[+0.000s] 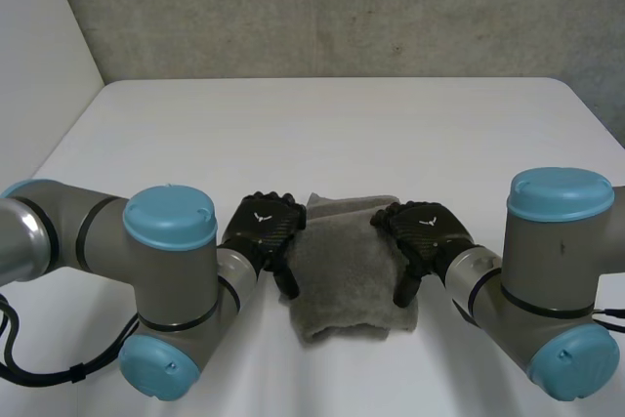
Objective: Fold the towel.
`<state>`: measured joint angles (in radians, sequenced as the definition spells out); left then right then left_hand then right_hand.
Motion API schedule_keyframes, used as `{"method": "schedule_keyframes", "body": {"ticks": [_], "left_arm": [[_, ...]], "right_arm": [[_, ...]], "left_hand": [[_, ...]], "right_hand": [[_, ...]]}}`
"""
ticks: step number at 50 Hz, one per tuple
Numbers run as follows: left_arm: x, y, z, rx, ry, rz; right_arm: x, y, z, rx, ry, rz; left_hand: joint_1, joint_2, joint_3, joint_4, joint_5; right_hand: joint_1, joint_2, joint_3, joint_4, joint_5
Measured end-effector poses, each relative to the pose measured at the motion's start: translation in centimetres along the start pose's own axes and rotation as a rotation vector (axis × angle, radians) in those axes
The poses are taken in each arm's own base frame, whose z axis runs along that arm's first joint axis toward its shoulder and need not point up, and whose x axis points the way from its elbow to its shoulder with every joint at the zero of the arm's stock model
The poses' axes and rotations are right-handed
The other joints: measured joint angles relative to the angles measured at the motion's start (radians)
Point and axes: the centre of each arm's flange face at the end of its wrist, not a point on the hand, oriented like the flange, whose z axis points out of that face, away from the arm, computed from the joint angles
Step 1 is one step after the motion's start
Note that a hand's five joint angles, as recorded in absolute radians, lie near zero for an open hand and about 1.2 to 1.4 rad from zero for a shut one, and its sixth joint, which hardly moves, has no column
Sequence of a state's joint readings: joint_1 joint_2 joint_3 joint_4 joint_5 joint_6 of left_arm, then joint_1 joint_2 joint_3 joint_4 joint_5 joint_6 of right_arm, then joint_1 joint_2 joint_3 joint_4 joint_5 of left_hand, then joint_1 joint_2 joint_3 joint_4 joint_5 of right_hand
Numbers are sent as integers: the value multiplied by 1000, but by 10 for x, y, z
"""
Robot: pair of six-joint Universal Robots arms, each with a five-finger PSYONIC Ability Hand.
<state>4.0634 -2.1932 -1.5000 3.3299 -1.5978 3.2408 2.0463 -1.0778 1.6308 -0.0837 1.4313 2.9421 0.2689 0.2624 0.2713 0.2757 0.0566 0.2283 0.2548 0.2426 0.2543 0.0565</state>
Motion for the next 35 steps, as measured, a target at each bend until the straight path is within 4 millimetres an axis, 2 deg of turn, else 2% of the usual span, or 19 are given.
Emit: {"method": "schedule_keyframes", "body": {"ticks": [5, 10, 16, 18, 25, 30, 35], "left_arm": [[0, -8, -3, 20, -1, -9], [-4, -32, -11, 83, -7, -26], [-13, -76, -29, 178, -40, -42], [-21, -98, -41, 212, -79, -49], [-48, -142, -75, 250, -213, -73], [-63, -158, -93, 244, -295, -88], [-70, -163, -100, 233, -329, -111]], "right_arm": [[1, -7, -3, 21, 5, -3], [4, -26, -10, 79, 20, -10], [12, -64, -25, 184, 55, -16], [18, -84, -37, 235, 89, -16], [37, -132, -75, 355, 228, -4], [55, -155, -99, 418, 337, 10], [64, -163, -111, 433, 380, 15]], "left_hand": [[-3, 0, -6, 0, 0], [-3, -1, -6, 0, 0], [-12, -10, -17, -16, -1], [-13, -14, -20, -19, -2], [-13, -15, -20, -19, -2], [-13, -16, -20, -19, -2], [-13, -16, -20, -19, -2]], "right_hand": [[0, 0, 0, 0, 0], [0, 0, 0, 0, 0], [0, 0, 0, 0, 0], [0, 0, 0, 0, 0], [0, 0, 0, 0, 0], [0, 0, 0, 0, 0], [0, 0, 0, 0, 0]]}}
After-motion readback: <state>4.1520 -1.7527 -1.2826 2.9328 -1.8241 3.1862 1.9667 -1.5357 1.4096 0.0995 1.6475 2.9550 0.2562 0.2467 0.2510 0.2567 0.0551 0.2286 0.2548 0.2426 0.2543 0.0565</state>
